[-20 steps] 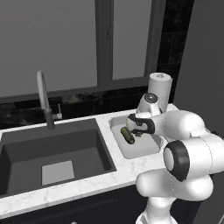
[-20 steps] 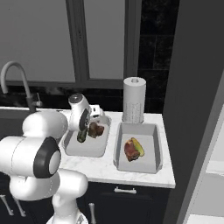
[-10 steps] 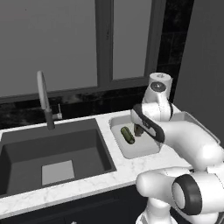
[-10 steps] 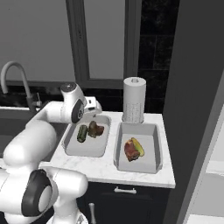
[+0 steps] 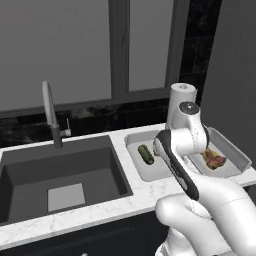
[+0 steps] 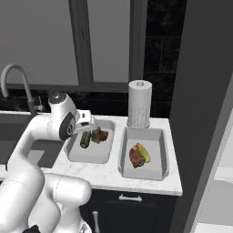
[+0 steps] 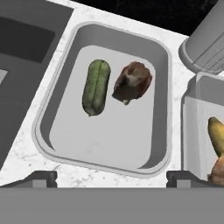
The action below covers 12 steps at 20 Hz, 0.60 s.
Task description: Place one cucumber and one steak in each tupperware on the nearby counter, to pack two identical lunches.
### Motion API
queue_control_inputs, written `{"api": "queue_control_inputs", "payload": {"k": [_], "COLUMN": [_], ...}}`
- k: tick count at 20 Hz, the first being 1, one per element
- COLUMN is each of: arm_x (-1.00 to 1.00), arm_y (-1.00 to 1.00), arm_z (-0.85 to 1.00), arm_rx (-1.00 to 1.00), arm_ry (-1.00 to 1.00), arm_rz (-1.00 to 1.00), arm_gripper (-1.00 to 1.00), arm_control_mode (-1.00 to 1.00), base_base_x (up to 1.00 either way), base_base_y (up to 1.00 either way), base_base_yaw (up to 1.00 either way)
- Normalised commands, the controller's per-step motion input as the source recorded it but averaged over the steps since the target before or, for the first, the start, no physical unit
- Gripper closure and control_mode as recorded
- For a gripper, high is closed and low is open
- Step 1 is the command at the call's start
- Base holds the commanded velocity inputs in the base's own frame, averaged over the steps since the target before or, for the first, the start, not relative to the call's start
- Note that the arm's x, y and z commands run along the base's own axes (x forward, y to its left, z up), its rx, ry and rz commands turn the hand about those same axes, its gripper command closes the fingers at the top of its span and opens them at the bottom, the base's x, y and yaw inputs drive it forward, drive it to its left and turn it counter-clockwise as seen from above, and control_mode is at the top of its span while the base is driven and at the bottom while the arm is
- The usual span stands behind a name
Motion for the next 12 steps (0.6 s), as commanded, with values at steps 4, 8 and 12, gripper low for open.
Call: {"api": "queue_control_inputs", "payload": {"k": [4, 8, 12], "arm_x": [-0.59, -0.60, -0.61], "arm_y": [0.29, 0.08, -0.07], "arm_z": [0.04, 0.52, 0.75], "arm_rx": [0.00, 0.00, 0.00], "arm_ry": [0.15, 0.22, 0.07], "arm_rz": [-0.13, -0.13, -0.05], "arm_gripper": [-1.00, -1.00, -1.00], "arm_control_mode": [-1.00, -1.00, -1.00], "base_base_x": [0.00, 0.00, 0.00], "base_base_y": [0.00, 0.00, 0.00], "base_base_yaw": [0.00, 0.00, 0.00]}}
